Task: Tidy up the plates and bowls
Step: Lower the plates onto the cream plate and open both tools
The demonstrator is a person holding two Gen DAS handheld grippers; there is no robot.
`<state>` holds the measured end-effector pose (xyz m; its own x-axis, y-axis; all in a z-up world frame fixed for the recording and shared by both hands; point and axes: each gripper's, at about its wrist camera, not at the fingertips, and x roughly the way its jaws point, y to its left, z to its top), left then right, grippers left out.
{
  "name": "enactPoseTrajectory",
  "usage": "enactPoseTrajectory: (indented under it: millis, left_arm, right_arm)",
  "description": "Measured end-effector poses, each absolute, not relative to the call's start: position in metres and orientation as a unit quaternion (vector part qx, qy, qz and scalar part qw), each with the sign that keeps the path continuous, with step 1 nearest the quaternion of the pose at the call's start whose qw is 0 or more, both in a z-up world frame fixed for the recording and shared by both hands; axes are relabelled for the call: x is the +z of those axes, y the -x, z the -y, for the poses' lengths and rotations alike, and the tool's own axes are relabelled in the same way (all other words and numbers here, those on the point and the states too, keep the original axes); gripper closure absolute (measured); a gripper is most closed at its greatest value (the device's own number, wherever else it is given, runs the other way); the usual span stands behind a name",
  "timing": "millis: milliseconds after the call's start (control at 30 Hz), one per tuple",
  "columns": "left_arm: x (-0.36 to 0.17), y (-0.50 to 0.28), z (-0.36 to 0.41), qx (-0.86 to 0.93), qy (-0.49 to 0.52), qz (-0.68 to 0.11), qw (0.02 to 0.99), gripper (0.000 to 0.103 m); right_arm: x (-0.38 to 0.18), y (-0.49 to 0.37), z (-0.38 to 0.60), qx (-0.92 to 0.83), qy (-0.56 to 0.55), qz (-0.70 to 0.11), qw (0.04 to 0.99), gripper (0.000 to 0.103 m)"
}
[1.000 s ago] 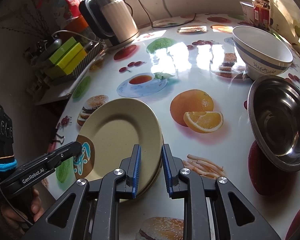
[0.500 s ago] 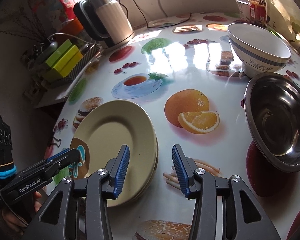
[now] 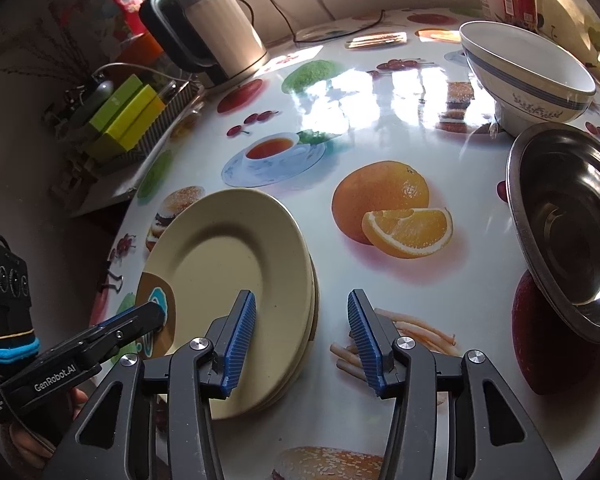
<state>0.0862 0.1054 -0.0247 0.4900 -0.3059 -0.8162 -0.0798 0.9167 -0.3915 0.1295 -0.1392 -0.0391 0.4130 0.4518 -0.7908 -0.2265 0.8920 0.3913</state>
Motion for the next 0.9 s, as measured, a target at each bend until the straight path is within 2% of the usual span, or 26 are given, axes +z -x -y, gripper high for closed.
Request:
enactPoseTrajectory:
  millis: [267,467,900]
  left_arm:
    - [-0.029,-0.088,-0.108,-0.073,0.216,-0.503,0.834,0.054]
    - [-0.028,-0.093,-0.101,-0.079,0.21,-0.505,0.834,0.055]
    - [-0.028,-0.117,-0.102,-0.072,0.206,-0.508,0.833,0.055]
  right_arm:
    - [-0.042,-0.132,0.136,0.222,-0.12,-0.506,0.825,0.055]
    - [-0.042,-0.134,0.131,0.234,-0.119,-0.506,0.821,0.061]
    - [-0.04,-0.153,0.128,0.228,-0.119,-0.509,0.822,0.063]
